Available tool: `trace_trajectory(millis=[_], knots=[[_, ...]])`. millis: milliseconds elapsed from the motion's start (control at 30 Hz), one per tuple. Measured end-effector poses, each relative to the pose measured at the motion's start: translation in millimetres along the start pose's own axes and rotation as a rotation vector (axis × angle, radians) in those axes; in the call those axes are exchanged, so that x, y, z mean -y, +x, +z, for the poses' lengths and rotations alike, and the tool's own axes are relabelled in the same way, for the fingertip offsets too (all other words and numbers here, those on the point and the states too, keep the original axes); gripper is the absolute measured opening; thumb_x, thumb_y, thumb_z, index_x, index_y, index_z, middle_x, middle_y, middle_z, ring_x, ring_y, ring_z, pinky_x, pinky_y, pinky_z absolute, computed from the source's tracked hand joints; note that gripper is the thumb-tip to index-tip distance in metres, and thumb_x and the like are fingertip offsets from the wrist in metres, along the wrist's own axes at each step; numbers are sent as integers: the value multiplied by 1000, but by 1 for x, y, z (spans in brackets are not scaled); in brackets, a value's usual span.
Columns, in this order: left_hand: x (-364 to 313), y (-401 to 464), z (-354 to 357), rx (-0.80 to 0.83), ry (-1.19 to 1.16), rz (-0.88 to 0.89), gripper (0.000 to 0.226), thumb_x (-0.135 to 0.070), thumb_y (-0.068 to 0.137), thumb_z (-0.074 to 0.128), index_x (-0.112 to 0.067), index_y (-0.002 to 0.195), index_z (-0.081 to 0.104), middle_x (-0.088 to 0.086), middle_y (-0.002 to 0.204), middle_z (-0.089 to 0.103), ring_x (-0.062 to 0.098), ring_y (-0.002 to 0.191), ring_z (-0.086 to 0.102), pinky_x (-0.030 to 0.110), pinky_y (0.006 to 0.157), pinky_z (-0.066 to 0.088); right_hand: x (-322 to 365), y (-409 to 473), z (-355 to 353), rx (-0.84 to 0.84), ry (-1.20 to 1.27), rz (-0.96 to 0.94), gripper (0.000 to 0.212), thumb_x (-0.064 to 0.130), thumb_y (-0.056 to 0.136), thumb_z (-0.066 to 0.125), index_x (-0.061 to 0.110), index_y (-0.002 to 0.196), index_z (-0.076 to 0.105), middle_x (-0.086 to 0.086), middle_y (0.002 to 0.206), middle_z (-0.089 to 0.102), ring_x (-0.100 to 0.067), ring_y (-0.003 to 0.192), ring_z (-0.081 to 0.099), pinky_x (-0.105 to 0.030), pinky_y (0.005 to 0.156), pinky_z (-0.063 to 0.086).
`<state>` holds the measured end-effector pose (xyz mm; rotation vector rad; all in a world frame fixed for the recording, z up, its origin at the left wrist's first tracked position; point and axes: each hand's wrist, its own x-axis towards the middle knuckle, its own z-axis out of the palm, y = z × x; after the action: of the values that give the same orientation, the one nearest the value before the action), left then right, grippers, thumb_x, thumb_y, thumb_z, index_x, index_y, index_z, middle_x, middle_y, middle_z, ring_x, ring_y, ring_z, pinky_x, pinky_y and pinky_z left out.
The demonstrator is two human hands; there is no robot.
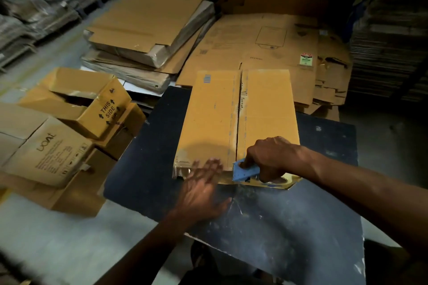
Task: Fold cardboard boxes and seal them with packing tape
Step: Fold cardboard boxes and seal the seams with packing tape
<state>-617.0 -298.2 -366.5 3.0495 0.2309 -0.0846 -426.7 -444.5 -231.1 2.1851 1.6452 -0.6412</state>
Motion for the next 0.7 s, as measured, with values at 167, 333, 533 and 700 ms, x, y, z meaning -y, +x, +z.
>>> trace_trajectory(millis=[167,333,533,700], knots=[[-42,17,19,-102,-166,-120,88,-68,91,39,-8,155,43,9,163,38,22,152,35,48,128,20,0,1,-1,41,-4,-10,55,30,84,71,34,138,61,1,116,68,-28,98,68,-34,71,48],[-39,17,17,-99,-139,-140,87,-67,89,40,-15,158,38,4,165,36,14,154,29,40,129,13,-9,-1,-2,74,2,-15,52,30,82,70,28,134,63,0,112,71,-28,94,70,-34,70,51],[-42,15,17,-37,-118,-153,91,-69,89,37,-17,162,27,1,170,17,12,158,14,41,130,7,-25,-16,8,62,-24,-9,46,37,94,62,28,140,57,-1,121,68,-27,104,68,-37,80,53],[-39,12,26,-158,-136,-122,88,-65,87,52,-12,156,43,5,164,37,17,153,31,47,127,24,-50,-41,22,99,-20,64,48,43,92,61,34,139,55,3,122,67,-24,107,67,-36,81,53]])
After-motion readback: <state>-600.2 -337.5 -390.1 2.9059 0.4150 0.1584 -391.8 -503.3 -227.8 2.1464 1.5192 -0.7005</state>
